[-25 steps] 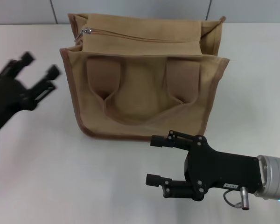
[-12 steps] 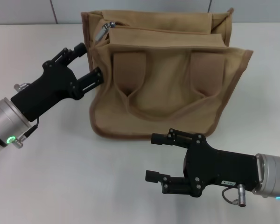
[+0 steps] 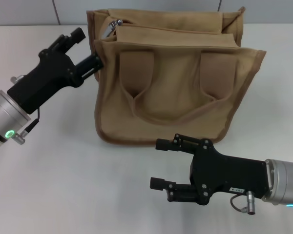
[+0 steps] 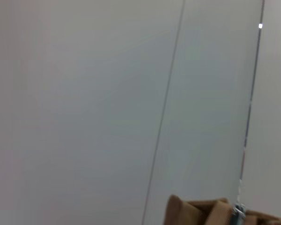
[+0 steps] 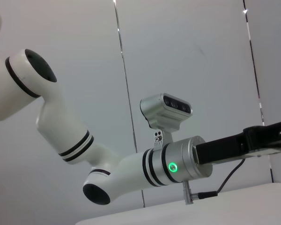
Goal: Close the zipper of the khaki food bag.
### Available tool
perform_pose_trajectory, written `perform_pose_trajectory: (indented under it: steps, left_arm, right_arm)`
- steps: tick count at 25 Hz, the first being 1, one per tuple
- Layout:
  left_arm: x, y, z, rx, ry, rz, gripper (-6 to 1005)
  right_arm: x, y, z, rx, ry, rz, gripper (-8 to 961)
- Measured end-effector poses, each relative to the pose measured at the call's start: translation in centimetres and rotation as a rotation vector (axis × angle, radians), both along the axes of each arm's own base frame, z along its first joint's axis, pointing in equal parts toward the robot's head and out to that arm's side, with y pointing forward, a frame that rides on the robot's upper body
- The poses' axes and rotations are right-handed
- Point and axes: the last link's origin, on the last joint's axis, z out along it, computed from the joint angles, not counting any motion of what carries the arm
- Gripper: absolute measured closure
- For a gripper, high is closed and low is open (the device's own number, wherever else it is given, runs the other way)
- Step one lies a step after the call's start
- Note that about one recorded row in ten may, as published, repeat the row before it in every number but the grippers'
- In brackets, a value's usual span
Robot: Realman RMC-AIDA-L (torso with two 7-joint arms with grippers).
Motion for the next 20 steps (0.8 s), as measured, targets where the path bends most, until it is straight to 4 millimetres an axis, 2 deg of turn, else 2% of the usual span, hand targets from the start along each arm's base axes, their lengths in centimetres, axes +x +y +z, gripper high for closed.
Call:
perform_pose_trajectory:
  steps: [11, 15, 16, 20]
  left_arm:
    - [-0.6, 0.1, 0.7, 0.044, -0.008, 0.027, 171]
    - [-1.4, 0.0, 1.6, 0.022, 0.042, 0.021, 171]
    - [-2.2, 0.2, 2.7, 0.015, 0.069, 0.042, 170]
    - [-2.7, 0.4, 3.8, 0.001, 0.107, 0.051, 170]
  right_arm:
    - [-0.5, 0.5, -0.1, -0.004, -0.003, 0.011, 210]
    - [-0.4, 0.5, -0.2, -0.003, -0.005, 0.01, 211]
    - [-0.3, 0.6, -0.2, 0.003, -0.013, 0.002, 212]
    - [-0.3, 1.1, -0.2, 0.023, -0.017, -0.018, 213]
